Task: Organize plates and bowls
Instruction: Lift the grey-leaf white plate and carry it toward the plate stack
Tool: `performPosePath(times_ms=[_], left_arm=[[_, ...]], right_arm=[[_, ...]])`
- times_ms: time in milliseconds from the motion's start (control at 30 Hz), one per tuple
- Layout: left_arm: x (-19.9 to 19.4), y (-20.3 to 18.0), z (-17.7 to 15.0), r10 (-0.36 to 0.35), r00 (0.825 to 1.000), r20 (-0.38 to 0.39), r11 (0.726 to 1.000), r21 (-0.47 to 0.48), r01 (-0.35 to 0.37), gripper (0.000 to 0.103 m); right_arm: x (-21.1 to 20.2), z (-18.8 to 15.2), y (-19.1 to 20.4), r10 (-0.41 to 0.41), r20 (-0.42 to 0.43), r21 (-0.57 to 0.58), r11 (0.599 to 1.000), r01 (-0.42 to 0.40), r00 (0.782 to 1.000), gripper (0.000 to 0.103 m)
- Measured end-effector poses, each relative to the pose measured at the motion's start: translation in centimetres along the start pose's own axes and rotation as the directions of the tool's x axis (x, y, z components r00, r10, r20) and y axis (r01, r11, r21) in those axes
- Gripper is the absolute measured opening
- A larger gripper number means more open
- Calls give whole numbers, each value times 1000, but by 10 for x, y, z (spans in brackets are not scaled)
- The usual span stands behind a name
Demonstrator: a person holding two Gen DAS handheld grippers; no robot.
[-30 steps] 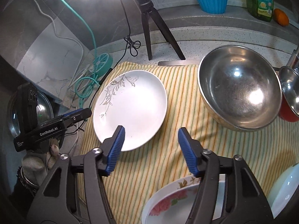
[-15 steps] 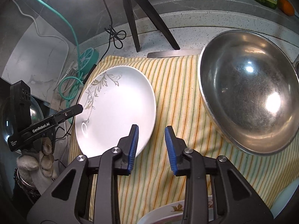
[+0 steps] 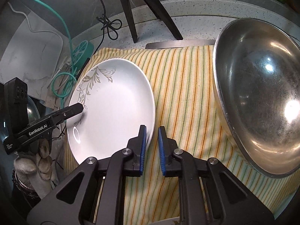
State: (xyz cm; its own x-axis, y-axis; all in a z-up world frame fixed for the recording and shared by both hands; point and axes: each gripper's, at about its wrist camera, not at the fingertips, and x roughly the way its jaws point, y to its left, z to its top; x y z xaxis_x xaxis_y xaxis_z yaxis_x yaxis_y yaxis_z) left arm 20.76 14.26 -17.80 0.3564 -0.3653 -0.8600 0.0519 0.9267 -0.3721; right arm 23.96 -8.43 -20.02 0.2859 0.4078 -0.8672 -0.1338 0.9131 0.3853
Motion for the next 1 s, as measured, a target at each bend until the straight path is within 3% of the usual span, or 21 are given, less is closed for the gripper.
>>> performPosePath(times_ms=[500, 1000], left_arm=[[-4, -8, -7, 6, 1000, -6, 1000, 4, -6, 22], [-43, -24, -30, -26, 999, 38, 1000, -2, 26, 22]], right_arm=[[-7, -4, 7, -13, -3, -24, 1000, 13, 1000, 11], [-54, -31, 14, 34, 35, -42, 999, -33, 999, 11]])
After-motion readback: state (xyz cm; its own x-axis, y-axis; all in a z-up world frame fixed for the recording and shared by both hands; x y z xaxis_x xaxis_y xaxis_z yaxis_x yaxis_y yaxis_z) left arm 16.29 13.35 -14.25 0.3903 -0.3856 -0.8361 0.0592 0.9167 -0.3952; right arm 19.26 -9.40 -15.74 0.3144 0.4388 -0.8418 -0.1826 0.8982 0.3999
